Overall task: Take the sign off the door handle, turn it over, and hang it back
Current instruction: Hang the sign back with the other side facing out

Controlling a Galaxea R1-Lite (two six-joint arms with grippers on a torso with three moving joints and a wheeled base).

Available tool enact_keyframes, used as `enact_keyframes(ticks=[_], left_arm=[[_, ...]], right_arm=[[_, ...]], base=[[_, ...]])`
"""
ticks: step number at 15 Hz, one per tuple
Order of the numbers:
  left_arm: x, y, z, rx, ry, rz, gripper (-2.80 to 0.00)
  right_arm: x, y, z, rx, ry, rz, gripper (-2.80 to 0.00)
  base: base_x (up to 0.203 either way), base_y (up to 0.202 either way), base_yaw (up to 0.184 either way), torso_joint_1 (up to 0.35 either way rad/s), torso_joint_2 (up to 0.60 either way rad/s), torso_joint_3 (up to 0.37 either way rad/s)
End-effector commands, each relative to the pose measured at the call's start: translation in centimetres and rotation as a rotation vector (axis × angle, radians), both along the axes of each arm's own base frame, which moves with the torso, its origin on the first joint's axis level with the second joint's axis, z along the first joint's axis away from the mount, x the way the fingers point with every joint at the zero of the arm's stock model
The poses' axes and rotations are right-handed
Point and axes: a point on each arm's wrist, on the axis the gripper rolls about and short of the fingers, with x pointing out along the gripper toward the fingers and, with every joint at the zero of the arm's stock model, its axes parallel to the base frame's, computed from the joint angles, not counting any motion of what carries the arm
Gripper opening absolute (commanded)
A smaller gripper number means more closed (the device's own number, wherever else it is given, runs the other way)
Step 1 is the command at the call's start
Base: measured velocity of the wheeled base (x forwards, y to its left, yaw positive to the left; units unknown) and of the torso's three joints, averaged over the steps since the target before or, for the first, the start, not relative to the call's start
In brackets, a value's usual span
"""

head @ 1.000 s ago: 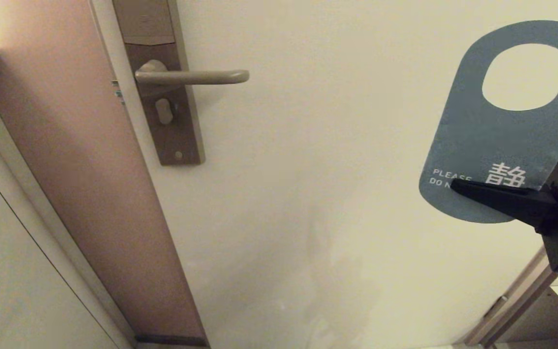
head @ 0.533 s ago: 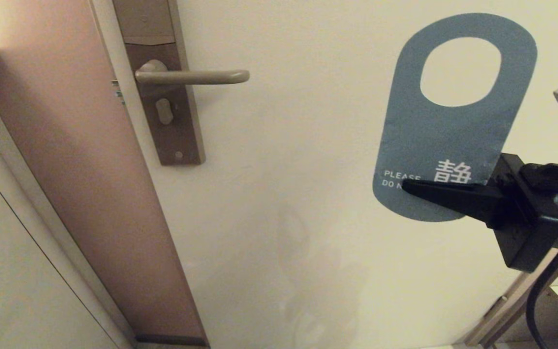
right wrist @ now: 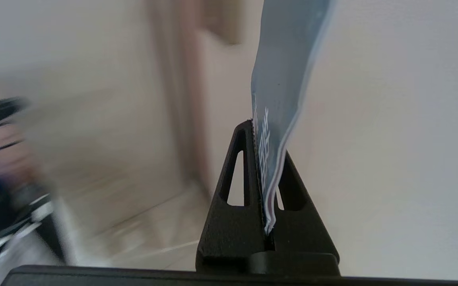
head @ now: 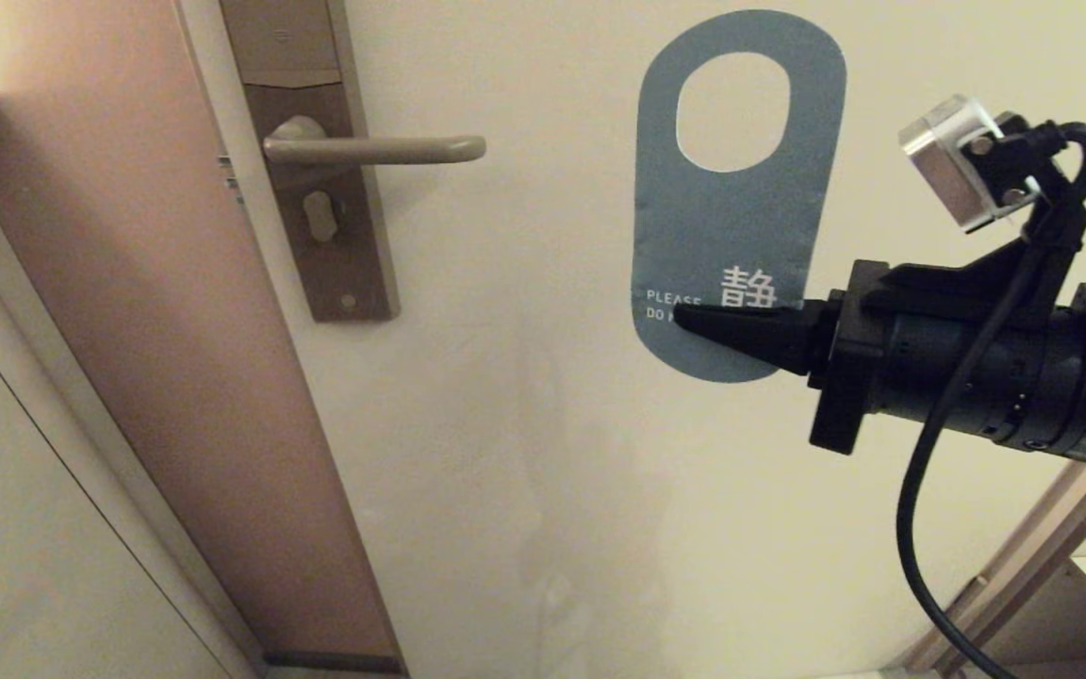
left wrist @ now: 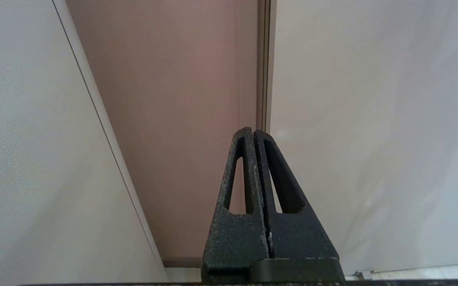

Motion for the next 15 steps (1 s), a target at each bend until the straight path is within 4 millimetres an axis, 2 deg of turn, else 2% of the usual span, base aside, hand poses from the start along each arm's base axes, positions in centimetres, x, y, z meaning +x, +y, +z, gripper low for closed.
enact_keyframes(ticks=[1,5,11,15], left_arm=[[0.0,0.0,0.0,0.000,-0.001,0.000,-2.80],[0.0,0.0,0.0,0.000,-0.001,0.000,-2.80],[0.0,0.0,0.0,0.000,-0.001,0.000,-2.80],[0.0,0.0,0.0,0.000,-0.001,0.000,-2.80]], right_arm=[[0.5,1.8,-0.4,-0.020,0.003,-0.068,-2.80],[-0.3,4.8,-0.7,-0.054,-0.013,-0.165,-2.80],[-0.5,9.5,-0.6,-0.081,-0.058,-0.313,-2.80],[0.0,10.5,-1.0,-0.098,-0.066,-0.357,-2.80]], base=[[0.000,0.000,0.000,0.000,0.00,0.000],[0.000,0.000,0.000,0.000,0.00,0.000],[0.000,0.000,0.000,0.000,0.00,0.000],[0.000,0.000,0.000,0.000,0.00,0.000]])
